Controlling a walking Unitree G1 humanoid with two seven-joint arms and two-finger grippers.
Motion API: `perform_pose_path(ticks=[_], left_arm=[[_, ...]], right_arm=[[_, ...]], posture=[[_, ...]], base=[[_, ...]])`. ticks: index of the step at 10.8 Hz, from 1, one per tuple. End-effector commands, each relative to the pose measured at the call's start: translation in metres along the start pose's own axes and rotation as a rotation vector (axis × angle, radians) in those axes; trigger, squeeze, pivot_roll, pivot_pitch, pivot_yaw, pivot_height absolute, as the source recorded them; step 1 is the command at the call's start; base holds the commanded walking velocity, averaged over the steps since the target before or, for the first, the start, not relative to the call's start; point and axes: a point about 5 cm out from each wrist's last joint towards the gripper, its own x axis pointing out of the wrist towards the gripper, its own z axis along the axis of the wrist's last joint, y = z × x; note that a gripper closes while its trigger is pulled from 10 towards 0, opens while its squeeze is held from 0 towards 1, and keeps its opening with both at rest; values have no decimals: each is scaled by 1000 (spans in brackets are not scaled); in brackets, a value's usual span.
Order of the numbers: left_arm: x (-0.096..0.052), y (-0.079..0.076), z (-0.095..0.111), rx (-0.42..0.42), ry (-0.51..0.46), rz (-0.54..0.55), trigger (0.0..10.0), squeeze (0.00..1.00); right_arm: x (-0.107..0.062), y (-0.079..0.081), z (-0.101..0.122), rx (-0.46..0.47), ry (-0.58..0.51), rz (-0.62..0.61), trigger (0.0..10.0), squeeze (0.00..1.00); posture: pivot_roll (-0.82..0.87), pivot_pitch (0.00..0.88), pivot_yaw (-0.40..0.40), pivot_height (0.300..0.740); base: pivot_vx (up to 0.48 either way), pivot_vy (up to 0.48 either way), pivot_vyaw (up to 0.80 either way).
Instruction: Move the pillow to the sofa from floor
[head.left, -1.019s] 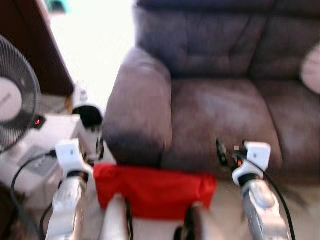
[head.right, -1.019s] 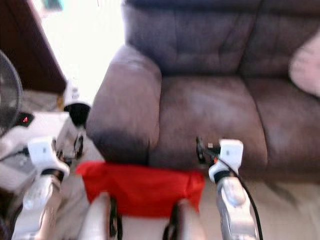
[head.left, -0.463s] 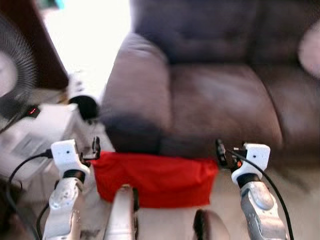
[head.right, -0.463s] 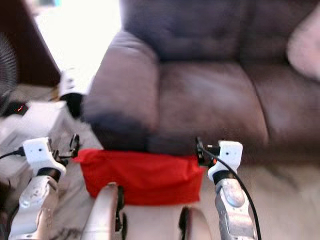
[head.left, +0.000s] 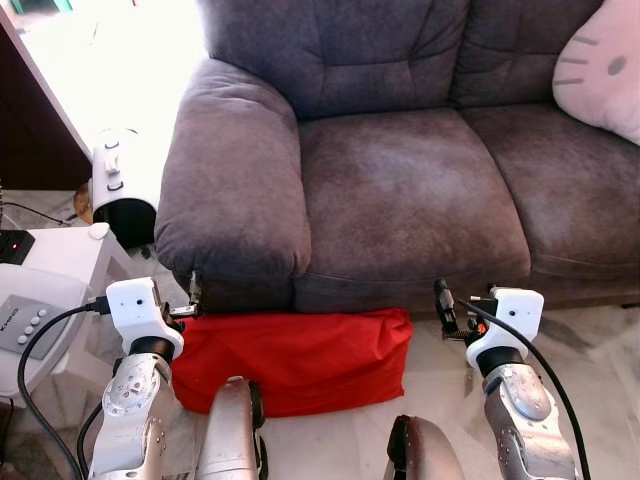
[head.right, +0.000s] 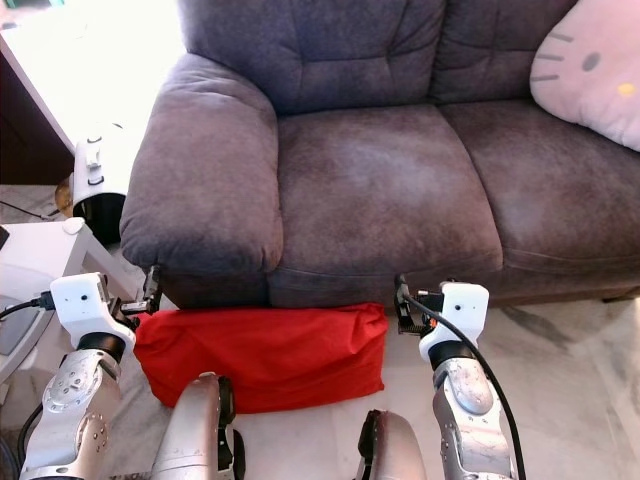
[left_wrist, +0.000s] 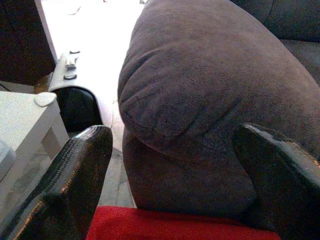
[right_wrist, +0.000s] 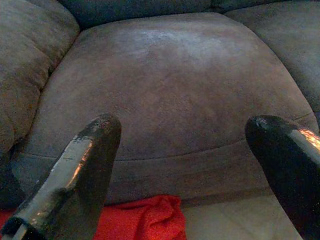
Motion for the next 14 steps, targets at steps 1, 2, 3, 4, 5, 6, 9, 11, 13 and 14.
perform_pose_path(ticks=[1, 2, 3, 4, 5, 6, 9, 11, 13, 14], left_arm=[[0, 3, -1, 12, 17, 3, 10000, 0], [0, 2, -1, 11, 17, 3, 10000, 0], [-1, 2, -1, 9, 18, 3, 10000, 0], [-1, 3, -1, 8, 19, 5, 10000, 0], [-1, 3, -1, 6, 18, 9, 10000, 0], [-1, 3, -1, -1, 17, 10, 10000, 0], [-1, 3, -1, 8, 24, 12, 10000, 0], [0, 3, -1, 10, 27, 8, 10000, 0], [0, 2, -2, 13, 32, 4, 10000, 0], [0, 2, -3, 12, 34, 3, 10000, 0]], right_arm=[[-2, 0, -1, -4, -6, 9, 10000, 0], [-3, 1, 0, -3, -17, 15, 10000, 0], [-4, 3, 2, -47, -31, 31, 10000, 0], [-3, 3, 1, -47, -29, 33, 10000, 0], [-3, 3, -1, -7, -21, 19, 10000, 0], [-3, 2, -1, 4, -23, 8, 10000, 0], [-3, 3, -1, -16, -27, 26, 10000, 0], [-3, 2, -4, 17, -11, 6, 10000, 0], [-2, 2, -5, 25, -7, 0, 10000, 0], [-2, 2, -6, 31, -1, -9, 10000, 0]], posture=[[99, 205, -15, 594], [99, 205, -15, 594], [100, 212, -18, 594], [101, 213, -19, 594], [103, 216, -19, 594], [104, 218, -18, 594], [105, 219, -16, 594], [106, 222, -13, 594], [105, 224, -11, 594], [105, 223, -11, 594]], base=[[0, 0, 0], [0, 0, 0], [0, 0, 663], [0, 0, 800], [0, 0, 0], [0, 0, 0], [0, 0, 0], [0, 0, 0], [0, 0, 0], [0, 0, 0]])
